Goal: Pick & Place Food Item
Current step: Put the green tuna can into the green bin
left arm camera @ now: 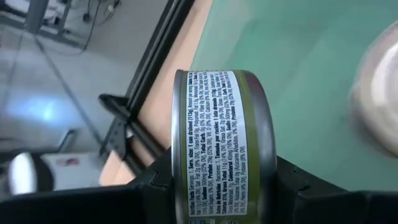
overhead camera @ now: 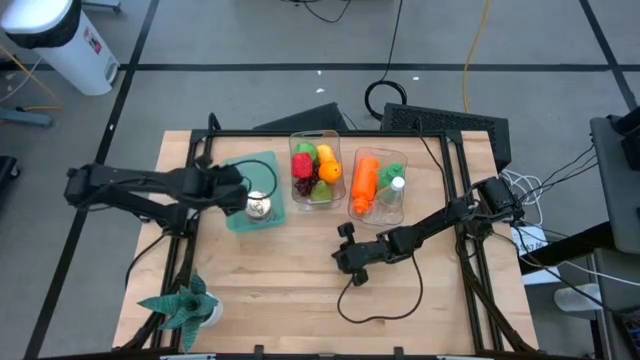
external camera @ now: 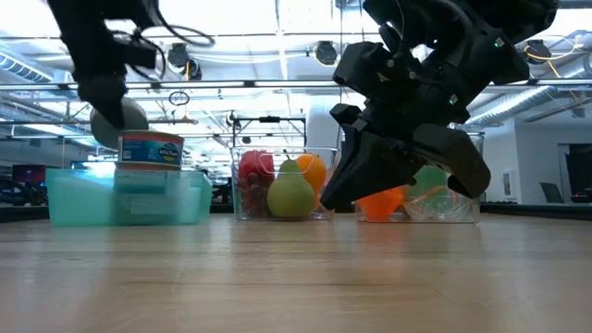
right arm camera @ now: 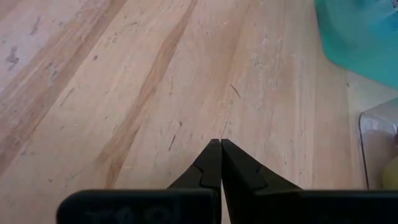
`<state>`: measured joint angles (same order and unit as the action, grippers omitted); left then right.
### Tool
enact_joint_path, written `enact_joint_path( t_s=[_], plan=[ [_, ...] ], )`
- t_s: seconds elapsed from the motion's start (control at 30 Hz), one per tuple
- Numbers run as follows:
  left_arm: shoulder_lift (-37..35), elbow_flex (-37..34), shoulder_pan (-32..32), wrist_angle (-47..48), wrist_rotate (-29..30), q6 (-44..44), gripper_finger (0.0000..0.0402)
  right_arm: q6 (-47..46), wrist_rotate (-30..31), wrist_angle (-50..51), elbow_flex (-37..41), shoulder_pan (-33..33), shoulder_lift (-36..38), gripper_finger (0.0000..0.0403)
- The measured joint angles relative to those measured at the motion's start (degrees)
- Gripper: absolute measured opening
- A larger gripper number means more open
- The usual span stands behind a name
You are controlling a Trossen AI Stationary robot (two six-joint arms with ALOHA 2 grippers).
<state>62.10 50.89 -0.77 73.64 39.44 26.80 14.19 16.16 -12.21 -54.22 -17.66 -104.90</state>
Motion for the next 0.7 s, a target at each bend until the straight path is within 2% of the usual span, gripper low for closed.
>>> enact_joint_path(
  t_s=[0.2,0.43,0.7],
  plan=[
    [6.5,0.0,-8.3,-2.0,-0.6,-7.6,0.0135,0.0,0.0,0.0,0.0,0.1,0.0,0.0000],
    [10.0,0.0,-16.4,-8.9,-8.3,-18.1,0.0135,0.0,0.0,0.0,0.0,0.1,0.0,0.0000],
    [13.9,0.0,-22.1,-13.0,-11.0,-18.2,0.0135,0.0,0.0,0.0,0.0,0.1,0.0,0.0000]
  ],
)
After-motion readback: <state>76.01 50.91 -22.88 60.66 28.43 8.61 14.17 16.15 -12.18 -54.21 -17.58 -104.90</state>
